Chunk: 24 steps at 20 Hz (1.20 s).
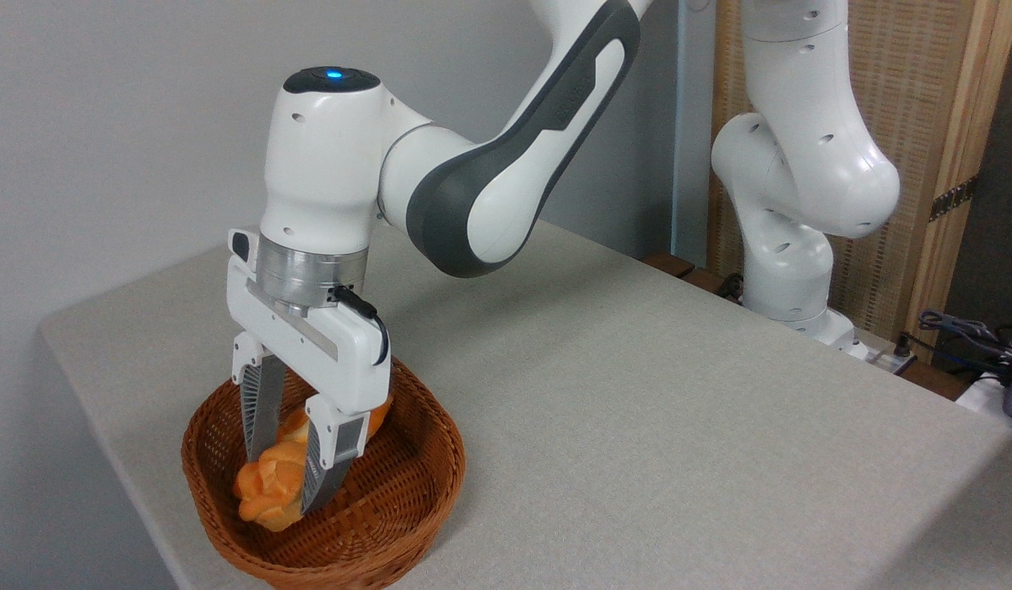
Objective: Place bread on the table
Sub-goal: 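Lower the gripper into the basket around the round orange bun, then close the gripper on the round bun and lift it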
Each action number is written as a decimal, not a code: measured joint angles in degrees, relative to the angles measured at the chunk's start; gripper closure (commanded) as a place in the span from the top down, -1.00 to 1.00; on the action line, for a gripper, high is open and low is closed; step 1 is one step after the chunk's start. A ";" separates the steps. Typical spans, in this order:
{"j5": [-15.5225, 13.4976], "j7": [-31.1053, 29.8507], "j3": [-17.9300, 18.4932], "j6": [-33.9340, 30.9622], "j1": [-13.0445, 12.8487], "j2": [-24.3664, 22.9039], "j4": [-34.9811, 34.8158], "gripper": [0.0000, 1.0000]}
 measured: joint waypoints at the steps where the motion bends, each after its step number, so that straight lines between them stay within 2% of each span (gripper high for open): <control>1: -0.02 0.00 -0.09 0.00 -0.06 0.01 0.00 -0.05; 2: -0.02 0.00 -0.16 0.00 -0.09 0.02 0.00 -0.28; 3: -0.02 0.00 -0.22 0.00 -0.09 0.03 0.00 -0.34; 13: -0.02 0.02 -0.38 0.00 -0.09 0.04 0.03 -0.52; 19: -0.02 0.02 -0.37 0.00 -0.06 -0.05 0.56 -0.55; 24: -0.03 0.02 0.50 -2.66 0.12 -3.63 0.89 -0.52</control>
